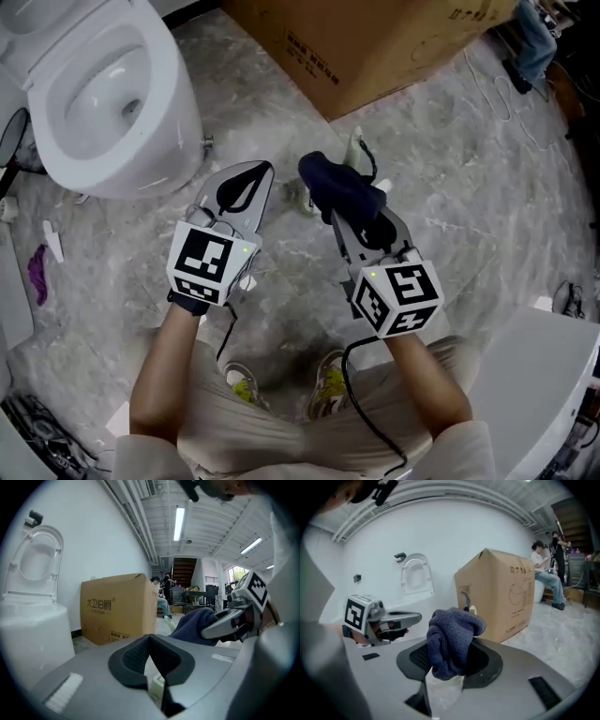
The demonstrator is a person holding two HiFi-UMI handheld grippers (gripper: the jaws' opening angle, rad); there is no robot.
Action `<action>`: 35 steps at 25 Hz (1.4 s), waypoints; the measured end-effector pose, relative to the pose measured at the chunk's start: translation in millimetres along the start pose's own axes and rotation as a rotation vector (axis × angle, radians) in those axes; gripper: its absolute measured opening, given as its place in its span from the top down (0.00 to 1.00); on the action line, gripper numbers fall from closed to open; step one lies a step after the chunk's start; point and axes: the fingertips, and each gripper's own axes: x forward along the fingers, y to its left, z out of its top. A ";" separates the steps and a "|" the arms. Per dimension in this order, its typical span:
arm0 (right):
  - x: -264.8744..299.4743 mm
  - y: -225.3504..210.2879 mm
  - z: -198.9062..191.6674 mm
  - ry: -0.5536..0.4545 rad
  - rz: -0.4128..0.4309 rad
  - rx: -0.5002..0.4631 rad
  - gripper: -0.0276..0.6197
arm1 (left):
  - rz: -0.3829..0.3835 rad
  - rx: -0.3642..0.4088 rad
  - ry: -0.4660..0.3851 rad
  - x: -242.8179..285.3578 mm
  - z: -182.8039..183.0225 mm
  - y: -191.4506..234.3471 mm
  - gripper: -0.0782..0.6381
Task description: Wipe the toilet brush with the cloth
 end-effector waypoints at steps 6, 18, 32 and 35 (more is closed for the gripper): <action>-29.0 -28.3 -15.8 0.067 -0.254 0.003 0.71 | 0.089 0.073 -0.021 -31.1 57.1 -28.0 0.89; -151.8 66.4 -9.8 0.185 -0.189 -0.046 0.72 | 0.248 -0.327 0.136 -148.0 93.5 -103.4 0.89; -339.6 88.3 289.9 0.179 -0.139 -0.095 0.72 | 0.172 -0.230 0.188 -276.6 393.0 -112.4 0.89; -369.4 92.7 354.9 0.116 -0.145 -0.117 0.72 | 0.172 -0.202 0.137 -282.4 457.8 -112.8 0.89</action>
